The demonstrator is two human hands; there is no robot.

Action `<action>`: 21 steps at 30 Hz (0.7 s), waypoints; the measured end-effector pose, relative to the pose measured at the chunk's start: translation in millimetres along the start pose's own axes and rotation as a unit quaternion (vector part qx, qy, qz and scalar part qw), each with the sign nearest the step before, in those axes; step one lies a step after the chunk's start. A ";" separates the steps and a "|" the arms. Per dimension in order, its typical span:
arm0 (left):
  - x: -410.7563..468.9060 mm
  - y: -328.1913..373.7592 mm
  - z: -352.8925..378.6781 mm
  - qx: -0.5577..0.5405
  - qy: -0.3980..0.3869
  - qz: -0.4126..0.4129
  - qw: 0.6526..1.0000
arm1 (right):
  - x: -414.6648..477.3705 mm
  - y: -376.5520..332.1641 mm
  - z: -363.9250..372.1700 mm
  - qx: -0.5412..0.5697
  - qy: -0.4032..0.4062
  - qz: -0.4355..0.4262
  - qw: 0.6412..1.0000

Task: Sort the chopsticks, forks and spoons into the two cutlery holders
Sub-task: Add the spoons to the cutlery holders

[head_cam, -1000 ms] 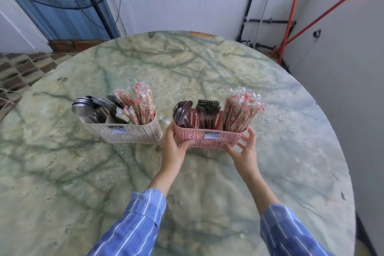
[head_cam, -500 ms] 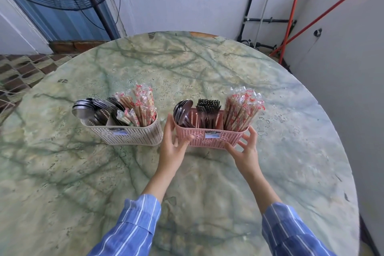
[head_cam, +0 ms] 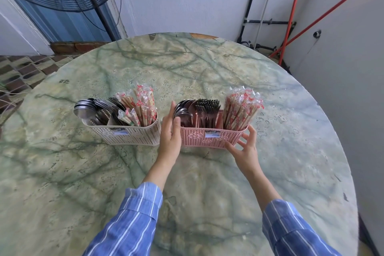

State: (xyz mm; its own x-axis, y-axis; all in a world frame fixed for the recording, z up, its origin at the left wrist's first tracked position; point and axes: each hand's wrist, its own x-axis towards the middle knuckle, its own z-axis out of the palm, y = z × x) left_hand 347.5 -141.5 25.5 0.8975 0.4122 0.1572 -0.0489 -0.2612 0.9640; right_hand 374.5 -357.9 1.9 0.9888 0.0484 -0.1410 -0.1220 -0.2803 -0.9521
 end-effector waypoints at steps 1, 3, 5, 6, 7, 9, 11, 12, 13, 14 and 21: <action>1.8 -0.7 -1.7 0.000 -0.010 -0.003 1.000 | -0.2 0.1 0.1 0.000 0.000 0.000 1.000; 5.8 -3.0 -4.6 -0.003 -0.027 -0.016 0.999 | 0.1 0.0 0.3 -0.001 0.000 0.001 1.000; 7.1 -2.6 -6.3 -0.007 -0.034 -0.026 0.999 | 0.3 -0.2 0.8 -0.001 -0.002 0.002 1.000; 6.8 -1.8 -6.8 -0.012 -0.034 -0.027 0.999 | 0.3 -0.3 1.0 -0.001 -0.001 0.001 1.000; 6.0 0.0 -6.2 -0.020 -0.030 -0.028 0.999 | 0.3 -0.3 1.0 -0.001 -0.001 0.001 1.000; 2.7 6.2 -3.6 -0.035 -0.015 -0.037 0.999 | 0.0 -0.8 0.9 -0.001 -0.002 0.002 1.000; -0.1 11.4 1.1 -0.037 0.004 -0.032 0.999 | 0.3 -0.3 0.7 -0.001 -0.002 0.004 1.000; -1.0 13.2 3.9 -0.043 0.011 -0.030 0.999 | 0.3 -0.3 0.5 -0.002 -0.001 0.005 1.000; -1.4 14.5 6.0 -0.052 0.019 -0.032 0.998 | 0.2 -0.6 0.4 -0.002 0.000 0.005 1.000; 0.1 14.9 7.3 -0.055 0.029 -0.035 0.997 | 0.3 -0.6 0.4 -0.003 0.000 0.004 1.000; 9.1 11.2 9.1 -0.034 0.052 -0.067 0.996 | 0.9 0.0 0.4 -0.001 0.000 0.000 1.000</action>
State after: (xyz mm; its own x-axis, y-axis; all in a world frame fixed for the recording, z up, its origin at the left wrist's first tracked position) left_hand 359.1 -148.6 35.8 0.8483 0.5278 0.0434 0.0364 -0.1399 0.9895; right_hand 375.4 -357.5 1.7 0.9889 0.0486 -0.1402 -0.1211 -0.2825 -0.9516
